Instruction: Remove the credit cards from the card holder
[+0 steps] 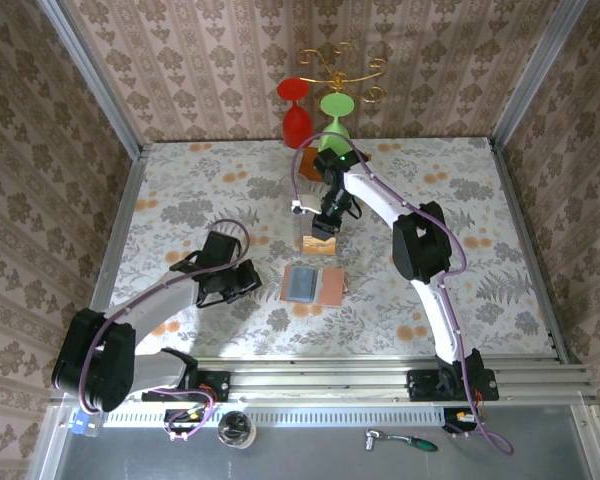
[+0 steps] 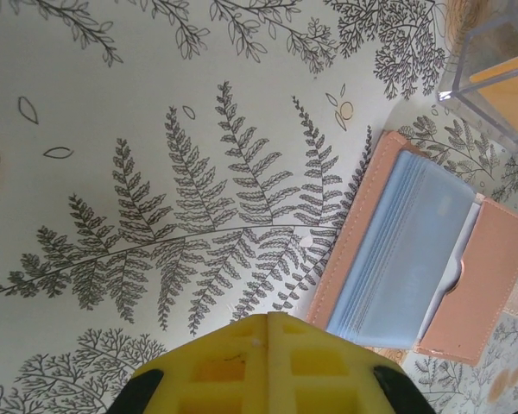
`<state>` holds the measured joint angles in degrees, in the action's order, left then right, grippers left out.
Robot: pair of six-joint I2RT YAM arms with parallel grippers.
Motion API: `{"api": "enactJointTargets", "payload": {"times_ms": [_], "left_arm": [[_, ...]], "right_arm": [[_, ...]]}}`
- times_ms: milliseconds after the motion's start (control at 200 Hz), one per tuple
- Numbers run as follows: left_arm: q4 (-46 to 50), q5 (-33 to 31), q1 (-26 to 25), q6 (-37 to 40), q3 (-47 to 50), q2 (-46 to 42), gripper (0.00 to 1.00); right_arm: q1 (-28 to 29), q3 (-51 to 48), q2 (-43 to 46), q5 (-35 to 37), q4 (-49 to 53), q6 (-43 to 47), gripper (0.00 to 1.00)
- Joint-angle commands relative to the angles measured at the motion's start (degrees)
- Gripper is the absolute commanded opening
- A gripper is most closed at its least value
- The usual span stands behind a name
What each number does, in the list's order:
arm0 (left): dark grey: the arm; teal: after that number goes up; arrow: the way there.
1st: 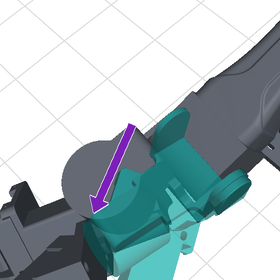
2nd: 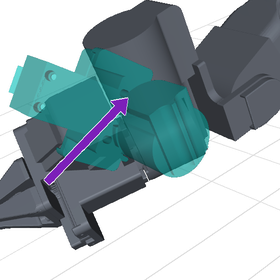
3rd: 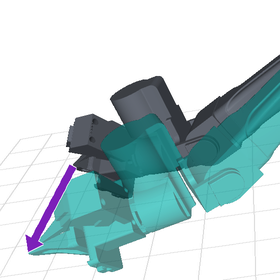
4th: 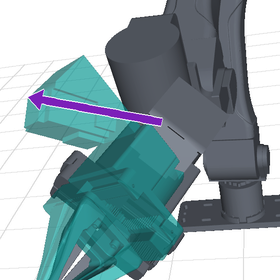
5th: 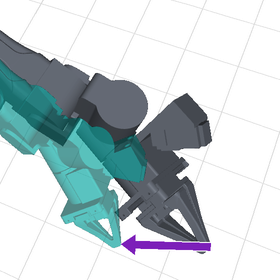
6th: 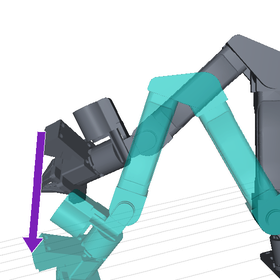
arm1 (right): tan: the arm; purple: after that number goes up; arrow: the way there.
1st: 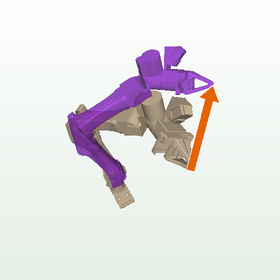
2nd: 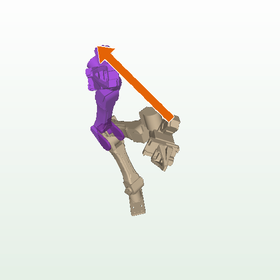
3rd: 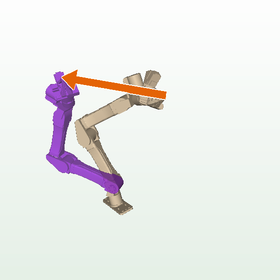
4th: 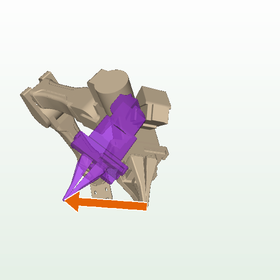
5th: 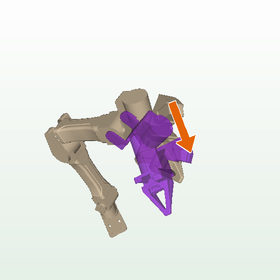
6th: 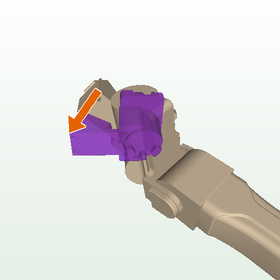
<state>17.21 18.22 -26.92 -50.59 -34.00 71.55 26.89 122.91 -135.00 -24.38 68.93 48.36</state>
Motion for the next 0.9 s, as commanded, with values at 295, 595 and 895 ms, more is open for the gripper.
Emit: {"api": "enactJointTargets", "payload": {"times_ms": [295, 595, 895], "left_arm": [[-3.8, 1.4, -2.2, 0.1, -3.2, 5.2, 0.06], [-5.5, 1.5, -6.3, 0.8, -8.2, 11.9, 0.05], [-6.9, 3.7, -7.9, 0.8, -10.0, 17.3, 0.03]], "right_arm": [[0.6, -17.9, 17.8, 5.1, -18.9, -13.3, 0.08], [1.3, -40.3, 31.0, 4.7, -36.9, -33.7, 0.04], [5.2, -55.6, 38.9, 3.5, -47.8, -48.7, 0.05]]}}
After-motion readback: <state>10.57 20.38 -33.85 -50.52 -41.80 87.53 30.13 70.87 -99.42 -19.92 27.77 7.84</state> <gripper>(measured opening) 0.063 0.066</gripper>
